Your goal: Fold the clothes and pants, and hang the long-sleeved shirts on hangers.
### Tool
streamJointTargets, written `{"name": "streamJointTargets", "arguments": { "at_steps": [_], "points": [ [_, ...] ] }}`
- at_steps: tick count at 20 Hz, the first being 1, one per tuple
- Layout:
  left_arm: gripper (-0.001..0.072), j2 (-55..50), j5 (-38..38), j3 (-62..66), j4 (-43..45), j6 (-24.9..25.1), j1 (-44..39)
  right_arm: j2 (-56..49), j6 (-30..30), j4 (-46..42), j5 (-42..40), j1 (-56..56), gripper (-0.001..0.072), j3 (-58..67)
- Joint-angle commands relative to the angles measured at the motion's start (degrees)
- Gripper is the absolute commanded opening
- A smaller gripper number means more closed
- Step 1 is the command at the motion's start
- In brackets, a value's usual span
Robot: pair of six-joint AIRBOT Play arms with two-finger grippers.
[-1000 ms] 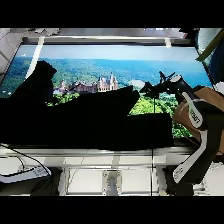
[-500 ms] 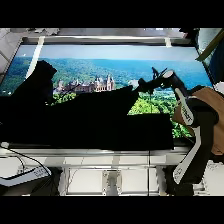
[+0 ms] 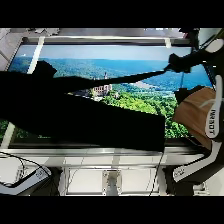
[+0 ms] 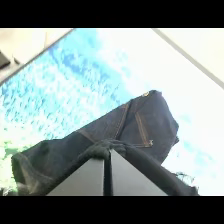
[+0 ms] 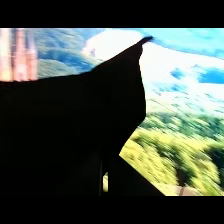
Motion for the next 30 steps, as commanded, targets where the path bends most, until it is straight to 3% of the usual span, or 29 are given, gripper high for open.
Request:
{"name": "streamJointTargets", "arguments": {
  "at_steps": [1,7,13,14,15,16,17,19,21,26,30],
  "points": [
    [0.0015,-0.92,-3.19,0.17,-1.18,-0.02,-0.72,3.13,0.11,-6.19,10.19,-0.63,0.0013,-0.46],
    [0.0016,-8.52,-11.96,0.09,3.19,-0.02,-2.51,3.17,-2.49,-7.56,7.06,4.17,0.0012,-20.39],
    [0.0015,-10.62,-9.92,0.11,3.61,0.00,-2.58,3.34,-2.45,-8.90,6.45,5.99,0.0013,-35.39],
    [0.0015,-10.62,-9.92,0.11,3.58,0.00,-2.58,3.50,-2.47,-8.87,6.40,5.90,0.0051,-35.32],
    [0.0015,-10.62,-9.94,0.11,3.58,0.00,-2.58,4.09,-2.47,-8.90,5.31,5.77,0.0252,-34.60],
    [0.0015,-10.62,-9.94,0.11,3.56,0.00,-2.60,5.35,-2.45,-8.90,2.86,5.27,0.0526,-33.07],
    [0.0015,-10.62,-9.94,0.11,3.58,0.00,-2.58,6.67,-2.45,-9.01,0.68,4.61,0.0547,-31.19],
    [0.0015,-10.62,-9.92,0.11,3.58,0.00,-2.60,8.20,-1.42,-11.04,-4.04,2.69,0.0523,-26.95],
    [0.0015,-10.62,-9.92,0.11,3.56,0.00,-2.60,7.52,0.83,-12.35,-7.65,0.87,0.0385,-25.83],
    [0.0015,-10.62,-10.10,0.11,3.58,-0.02,-2.60,-1.84,-0.07,-9.77,-8.26,0.09,0.0391,-25.86],
    [0.0015,-10.62,-10.19,0.11,3.58,-0.02,-2.60,-6.49,-4.09,-7.93,-8.81,0.09,0.0392,-25.86]
  ]
}}
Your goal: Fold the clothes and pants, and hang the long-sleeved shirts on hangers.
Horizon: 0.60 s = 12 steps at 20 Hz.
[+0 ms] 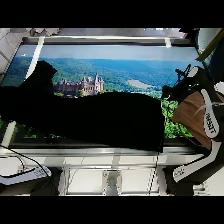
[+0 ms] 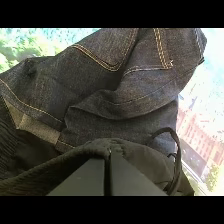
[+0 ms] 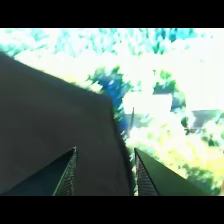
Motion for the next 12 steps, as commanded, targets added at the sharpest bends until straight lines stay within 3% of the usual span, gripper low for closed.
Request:
{"name": "streamJointTargets", "arguments": {
  "at_steps": [1,6,7,8,9,12],
  "points": [
    [0.0015,-0.02,-0.07,0.00,0.04,0.00,-0.02,-3.98,-4.63,3.28,-1.27,-0.13,0.0391,0.15],
    [0.0015,-0.02,-0.09,0.00,0.02,-0.20,-0.02,-7.08,-5.33,7.82,-6.97,0.11,0.0387,0.17],
    [0.0015,-0.02,-0.09,0.00,0.02,-0.20,-0.02,-7.15,-5.46,8.44,-8.44,0.11,0.0348,0.22],
    [0.0015,-0.02,-0.09,0.00,0.02,-0.20,-0.02,-7.13,-5.46,9.29,-9.94,0.11,0.0096,0.37],
    [0.0015,-0.02,-0.09,0.00,0.02,-0.20,-0.02,-7.13,-5.68,10.10,-10.29,0.11,0.0011,1.16],
    [0.0015,0.31,0.02,0.04,-0.09,-0.22,-0.02,-6.25,-5.66,10.43,-8.76,-0.02,0.0012,9.01]
  ]
}}
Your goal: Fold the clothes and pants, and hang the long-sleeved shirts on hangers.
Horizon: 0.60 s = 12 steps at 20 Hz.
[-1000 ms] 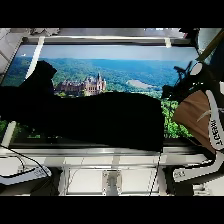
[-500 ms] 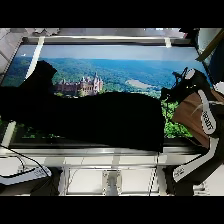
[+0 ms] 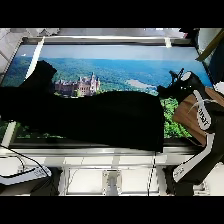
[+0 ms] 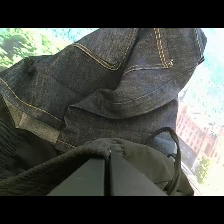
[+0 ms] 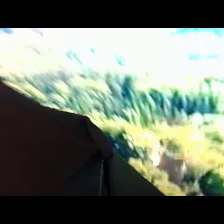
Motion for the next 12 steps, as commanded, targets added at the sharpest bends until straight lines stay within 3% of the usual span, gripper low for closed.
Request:
{"name": "streamJointTargets", "arguments": {
  "at_steps": [1,6,9,12],
  "points": [
    [0.0015,0.52,0.15,0.13,-0.26,0.00,0.00,0.98,-0.33,1.44,0.00,-0.07,0.0012,9.01],
    [0.0015,2.99,0.94,0.15,-0.17,0.00,0.74,6.23,-4.33,0.57,1.92,-0.04,0.0012,24.37],
    [0.0015,3.63,0.63,0.15,0.00,-0.04,1.90,8.20,-5.29,-5.22,11.80,-0.04,0.0012,23.10],
    [0.0015,3.63,-1.29,0.13,0.04,0.00,3.26,8.55,-6.23,-9.33,18.16,-0.07,0.0011,12.33]
  ]
}}
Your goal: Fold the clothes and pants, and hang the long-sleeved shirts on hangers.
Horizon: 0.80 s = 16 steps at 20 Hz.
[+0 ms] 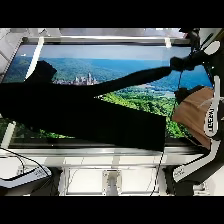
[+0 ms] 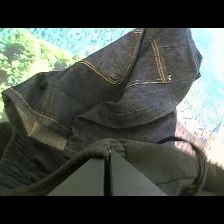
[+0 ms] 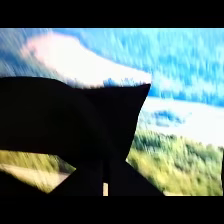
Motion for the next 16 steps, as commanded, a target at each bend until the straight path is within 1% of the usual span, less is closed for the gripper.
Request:
{"name": "streamJointTargets", "arguments": {
  "at_steps": [1,3,4,5,6,7,8,10,12,13,14,15,16],
  "points": [
    [0.0015,0.26,-2.10,0.04,0.11,0.02,1.66,1.51,-1.29,-4.11,5.44,0.00,0.0011,-12.07],
    [0.0015,0.26,-3.15,0.04,0.11,0.04,2.84,2.56,-0.72,-4.42,2.27,0.00,0.0012,-24.06],
    [0.0015,0.26,-3.50,0.04,0.11,0.04,3.43,3.04,-0.72,-4.55,1.92,0.00,0.0013,-29.07],
    [0.0015,0.26,-3.63,0.04,0.11,0.02,3.98,3.37,-0.70,-4.55,2.32,-0.04,0.0030,-32.06],
    [0.0015,0.26,-3.67,0.04,0.09,0.02,4.33,3.58,-0.42,-4.28,3.61,-0.37,0.0184,-33.33],
    [0.0015,0.26,-3.65,0.04,0.13,0.04,4.42,3.85,0.96,-4.26,5.16,-0.85,0.0520,-32.87],
    [0.0015,0.26,-3.63,0.04,0.09,0.04,4.50,4.50,1.49,-4.02,6.23,-1.22,0.0635,-31.78],
    [0.0015,0.26,-3.48,0.04,0.09,0.04,4.50,6.88,1.46,-4.11,5.92,-2.38,0.0626,-28.30],
    [0.0015,0.26,-3.48,0.04,0.09,0.04,4.50,9.09,2.56,-4.20,0.63,-3.85,0.0618,-24.72],
    [0.0015,0.26,-3.48,0.04,0.09,0.02,4.50,9.35,3.50,-3.54,-2.84,-4.15,0.0555,-23.45],
    [0.0015,0.24,-3.45,0.04,0.07,0.04,4.50,8.94,3.50,-2.71,-5.64,-4.24,0.0448,-22.82],
    [0.0015,0.22,-3.43,0.04,0.07,0.02,4.50,7.74,3.52,-0.28,-7.34,-4.24,0.0407,-22.80],
    [0.0015,0.22,-3.43,0.04,0.09,0.02,4.50,5.55,3.48,2.56,-7.26,-4.24,0.0408,-22.80]
  ]
}}
